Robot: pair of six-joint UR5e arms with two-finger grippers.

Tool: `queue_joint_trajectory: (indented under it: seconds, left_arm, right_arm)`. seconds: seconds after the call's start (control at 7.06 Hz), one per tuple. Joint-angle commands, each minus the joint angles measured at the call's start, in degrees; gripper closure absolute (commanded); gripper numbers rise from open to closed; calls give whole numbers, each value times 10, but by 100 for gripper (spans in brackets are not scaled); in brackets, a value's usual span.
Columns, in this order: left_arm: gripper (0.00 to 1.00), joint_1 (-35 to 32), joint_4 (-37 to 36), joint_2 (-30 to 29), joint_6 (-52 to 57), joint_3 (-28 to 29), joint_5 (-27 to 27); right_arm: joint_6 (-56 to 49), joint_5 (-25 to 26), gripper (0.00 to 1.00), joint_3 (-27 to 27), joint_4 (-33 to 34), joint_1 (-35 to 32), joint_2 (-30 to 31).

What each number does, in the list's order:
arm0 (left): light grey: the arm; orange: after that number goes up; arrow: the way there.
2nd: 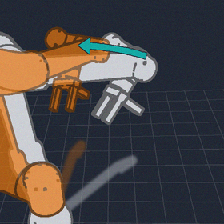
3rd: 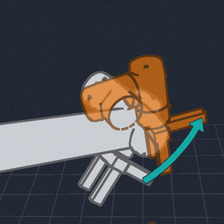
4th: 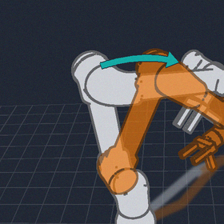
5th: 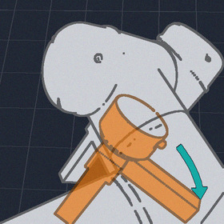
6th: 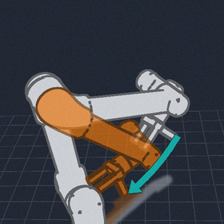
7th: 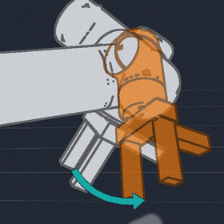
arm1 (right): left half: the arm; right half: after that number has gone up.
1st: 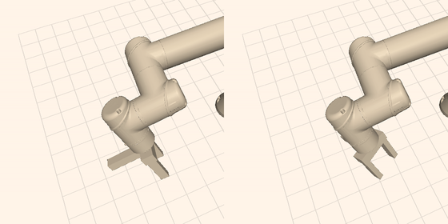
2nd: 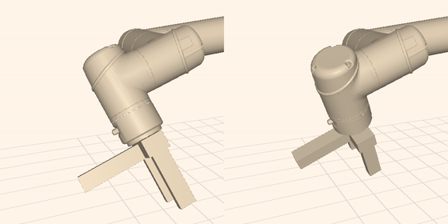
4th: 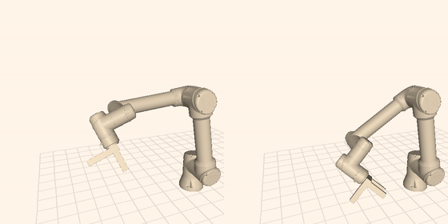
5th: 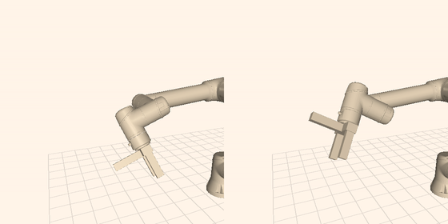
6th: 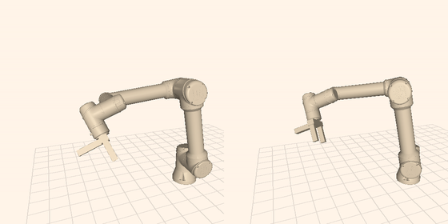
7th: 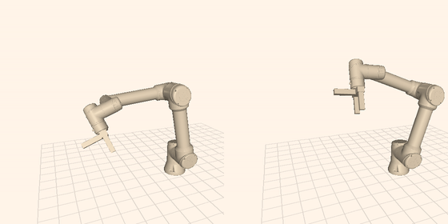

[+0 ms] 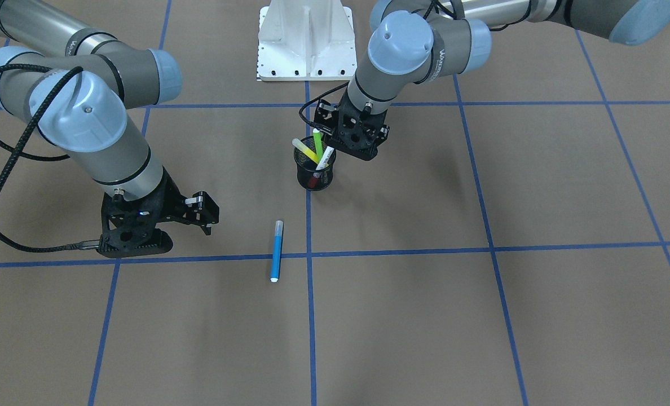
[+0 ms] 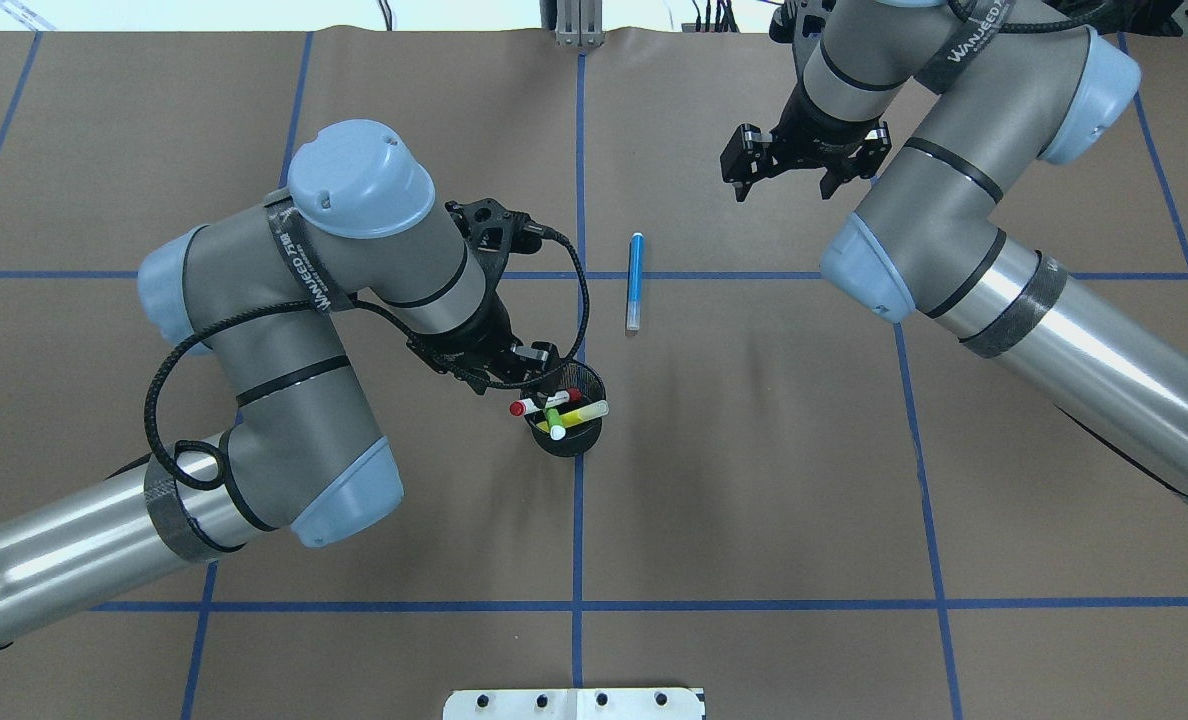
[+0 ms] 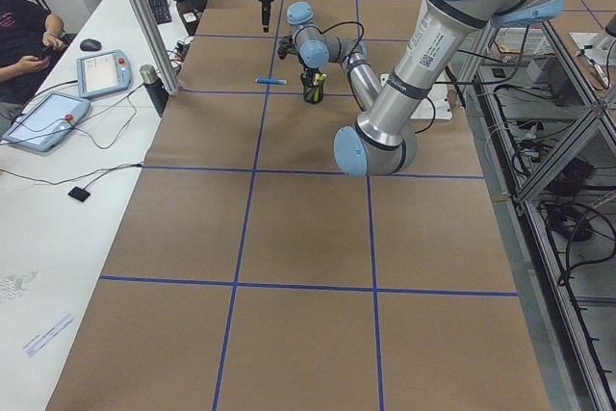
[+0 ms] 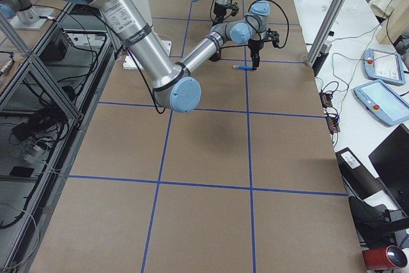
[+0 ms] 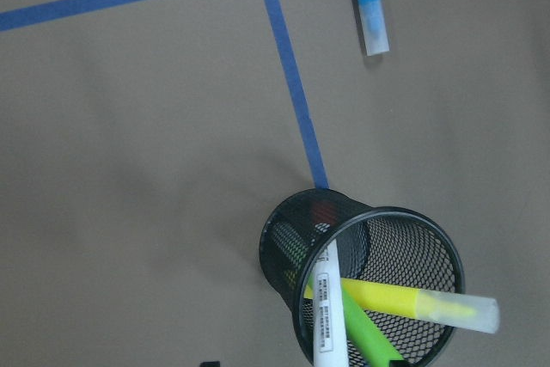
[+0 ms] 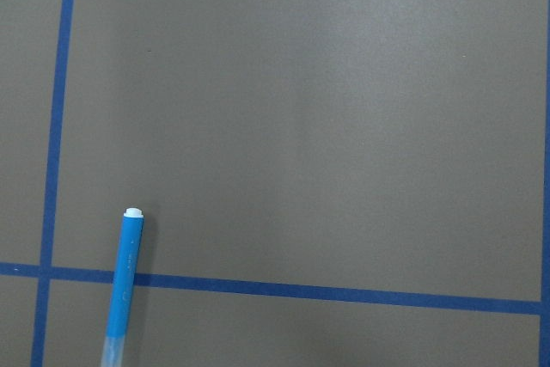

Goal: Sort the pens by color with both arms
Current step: 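Lower the left gripper into the cup toward the yellow highlighter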

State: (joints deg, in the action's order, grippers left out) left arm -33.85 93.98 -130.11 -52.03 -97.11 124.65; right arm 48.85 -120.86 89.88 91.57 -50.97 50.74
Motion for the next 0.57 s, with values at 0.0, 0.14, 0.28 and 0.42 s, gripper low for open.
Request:
queue_joint_trajectory:
  seconds: [0.0,0.14,0.28,0.42]
  left_arm:
    - [36,10,0,1,0,1,-15]
    - [40,11,0,3,0,0,-15]
    - [41,14,0,3,-1,2,-17]
    - [43,16,0,3,-2,2,-17]
  right_arm:
    - [0,0,0,0,0,0,1]
    - [0,0,0,0,0,0,1]
    - [0,0,0,0,0,0,1]
    - [0,1,0,-1,0,0,2]
